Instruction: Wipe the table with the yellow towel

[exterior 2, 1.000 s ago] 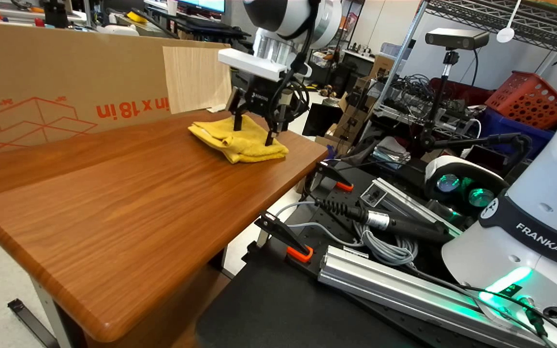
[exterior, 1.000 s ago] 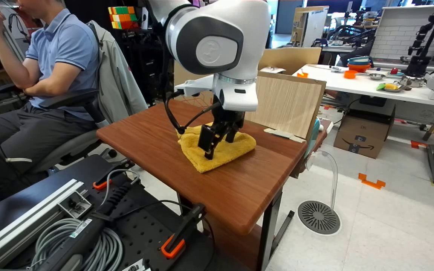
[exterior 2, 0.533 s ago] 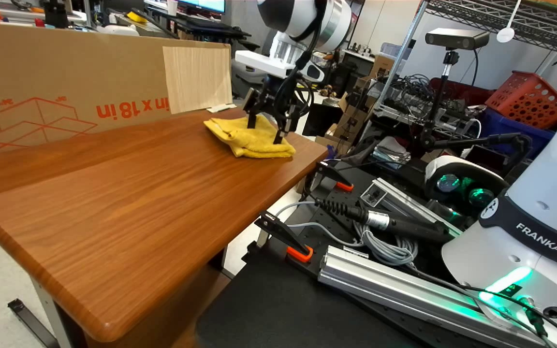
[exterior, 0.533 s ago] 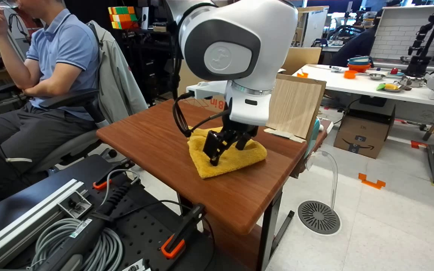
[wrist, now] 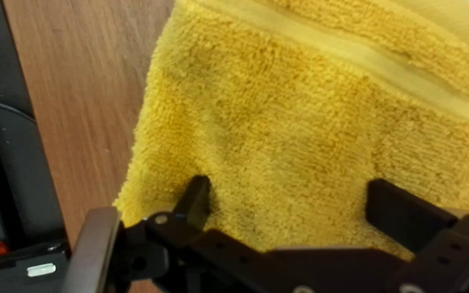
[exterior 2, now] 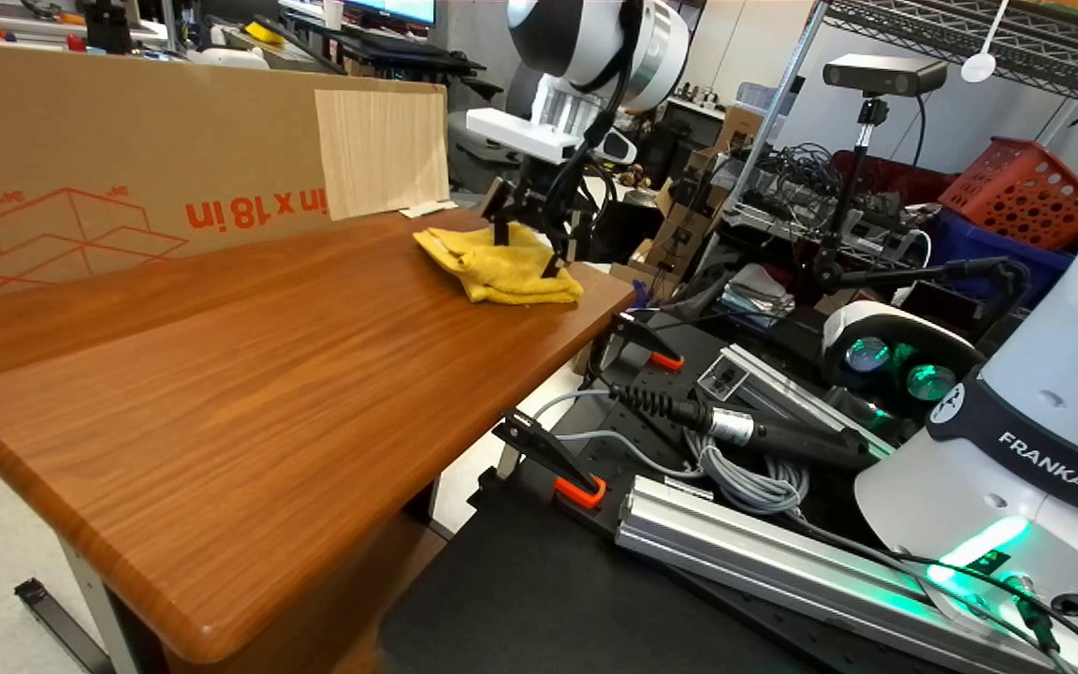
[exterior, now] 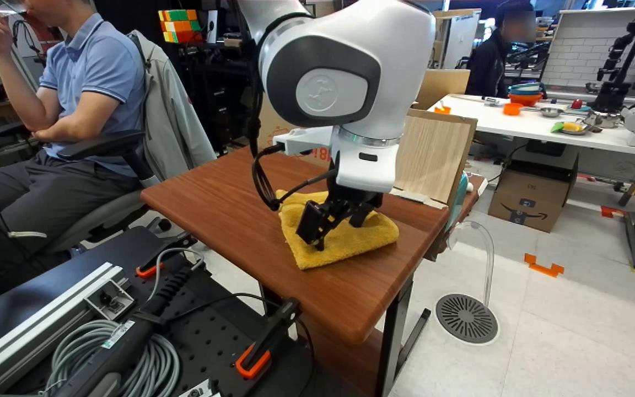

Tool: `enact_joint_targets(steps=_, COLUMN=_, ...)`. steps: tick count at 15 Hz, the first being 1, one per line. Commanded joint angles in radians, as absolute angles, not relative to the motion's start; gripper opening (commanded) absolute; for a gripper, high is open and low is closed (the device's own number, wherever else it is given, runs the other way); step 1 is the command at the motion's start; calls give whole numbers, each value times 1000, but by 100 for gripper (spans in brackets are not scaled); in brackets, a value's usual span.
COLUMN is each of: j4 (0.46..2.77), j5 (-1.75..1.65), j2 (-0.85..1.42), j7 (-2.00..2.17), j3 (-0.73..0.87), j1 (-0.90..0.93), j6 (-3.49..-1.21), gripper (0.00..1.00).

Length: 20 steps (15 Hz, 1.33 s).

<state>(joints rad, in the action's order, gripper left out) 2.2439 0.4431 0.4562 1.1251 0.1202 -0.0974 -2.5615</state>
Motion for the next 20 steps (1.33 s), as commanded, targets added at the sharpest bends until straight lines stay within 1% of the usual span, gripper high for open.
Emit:
enact_joint_targets(steps=1, j4=2311, j5=355, j2=475, j7=1155, j3=129, j1=-3, j6=-2665, gripper=100)
enact_joint_targets(steps=7, j4=2380, j5=207, j2=452, j7=1233, j3=141, j1=172, j6=-2830, gripper=100)
enact_joint_targets(steps=10, j4=2396, j5=167, j2=432, j7=1269, j3=146, j1=243, j6=-2875, gripper=100)
enact_joint_targets(steps=13, j4=2411, j5=145, j2=420, j7=1284, j3=145, j1=298, j6=-2899, gripper=100)
enact_joint_targets(steps=20, j4=2422, j5=138, j2=414, j7=1261, j3=90, j1=362, j6=-2906, gripper=100)
